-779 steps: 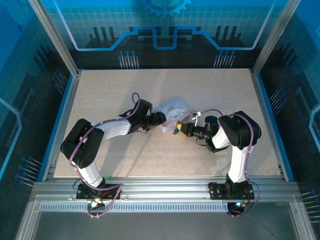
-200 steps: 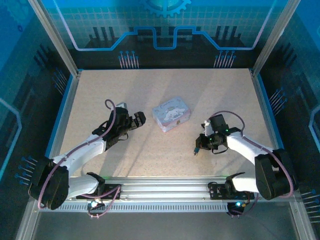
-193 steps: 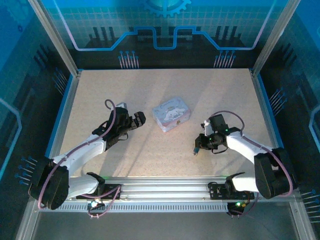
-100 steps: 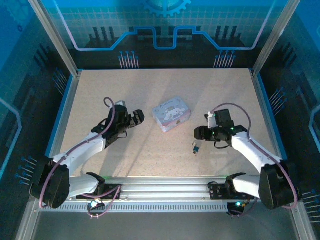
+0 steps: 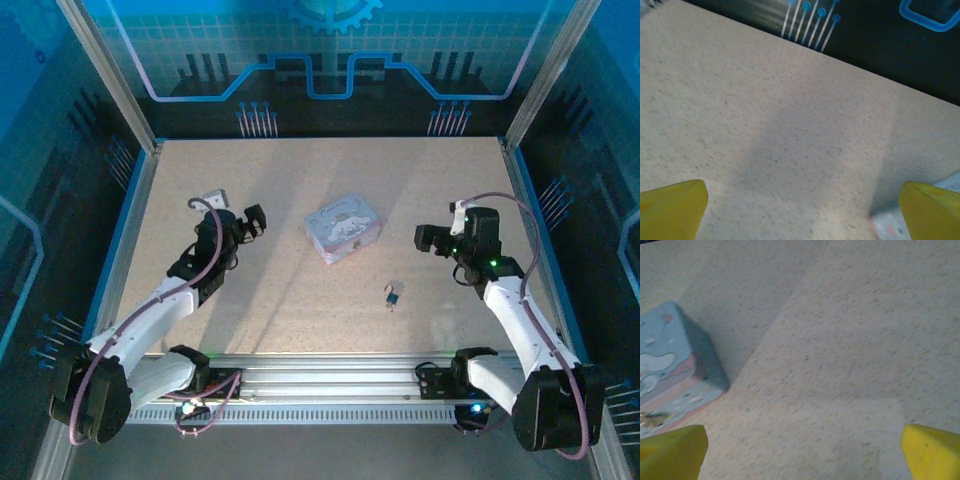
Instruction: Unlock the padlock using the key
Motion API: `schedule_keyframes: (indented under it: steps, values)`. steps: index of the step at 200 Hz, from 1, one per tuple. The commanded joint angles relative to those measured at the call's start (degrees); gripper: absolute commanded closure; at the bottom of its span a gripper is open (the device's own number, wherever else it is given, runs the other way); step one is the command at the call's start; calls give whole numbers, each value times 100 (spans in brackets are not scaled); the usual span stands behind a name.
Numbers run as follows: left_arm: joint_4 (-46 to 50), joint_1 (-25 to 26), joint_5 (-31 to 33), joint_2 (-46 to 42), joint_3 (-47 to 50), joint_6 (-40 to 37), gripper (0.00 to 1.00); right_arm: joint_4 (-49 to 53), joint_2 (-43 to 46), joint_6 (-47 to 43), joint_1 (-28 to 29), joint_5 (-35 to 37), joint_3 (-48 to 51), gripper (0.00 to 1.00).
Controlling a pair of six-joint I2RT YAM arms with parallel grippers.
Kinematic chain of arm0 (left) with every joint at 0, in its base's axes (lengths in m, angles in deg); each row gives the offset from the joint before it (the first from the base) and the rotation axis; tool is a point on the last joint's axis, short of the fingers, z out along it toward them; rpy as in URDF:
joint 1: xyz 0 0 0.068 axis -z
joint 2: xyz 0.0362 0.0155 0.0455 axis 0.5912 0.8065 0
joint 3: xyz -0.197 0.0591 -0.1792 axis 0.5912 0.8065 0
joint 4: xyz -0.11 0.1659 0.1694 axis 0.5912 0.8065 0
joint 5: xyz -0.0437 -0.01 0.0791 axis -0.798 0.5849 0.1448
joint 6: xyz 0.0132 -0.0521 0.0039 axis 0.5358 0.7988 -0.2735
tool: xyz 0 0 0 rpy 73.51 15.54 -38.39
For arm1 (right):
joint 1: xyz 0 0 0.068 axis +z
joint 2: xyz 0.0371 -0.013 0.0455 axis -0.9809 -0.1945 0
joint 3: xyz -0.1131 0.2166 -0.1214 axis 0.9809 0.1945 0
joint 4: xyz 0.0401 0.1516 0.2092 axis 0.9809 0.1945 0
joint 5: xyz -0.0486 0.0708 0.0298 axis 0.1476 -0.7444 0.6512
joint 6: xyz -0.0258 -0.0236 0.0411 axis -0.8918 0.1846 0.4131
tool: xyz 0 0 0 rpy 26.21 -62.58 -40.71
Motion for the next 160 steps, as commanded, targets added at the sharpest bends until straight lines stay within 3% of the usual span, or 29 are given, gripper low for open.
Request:
schedule_keyframes:
  steps: [1,18,62,79,96,126,160]
  values:
    - [-1490,-63,638,210,449,-1088,1,-1611,-188,-610,-98,490,553,0]
    - [-2121,-79,800,588,630,-1494,1,-2408,-529,-817,-123,531,812,0]
    - [-2417,-211,546,1279,402,-1974,1,-4483,-1651,-1062,-169,286,1276,0]
    - [-2566,-287,490,1387,394,-2121,1,-4413,-1810,-1077,-175,-20,1131,0]
    - [-2516,-372,472,1405,430,-2165,1,-5237,-2122,-1078,-144,-236,1373,0]
    - [-2363,-494,366,1213,639,-2181,1,-5799,-2737,-1227,-66,-387,1390,0]
    - [-2436,-779,70,1206,920,-2080,1,-5247,-2756,-1334,9,-385,1105,0]
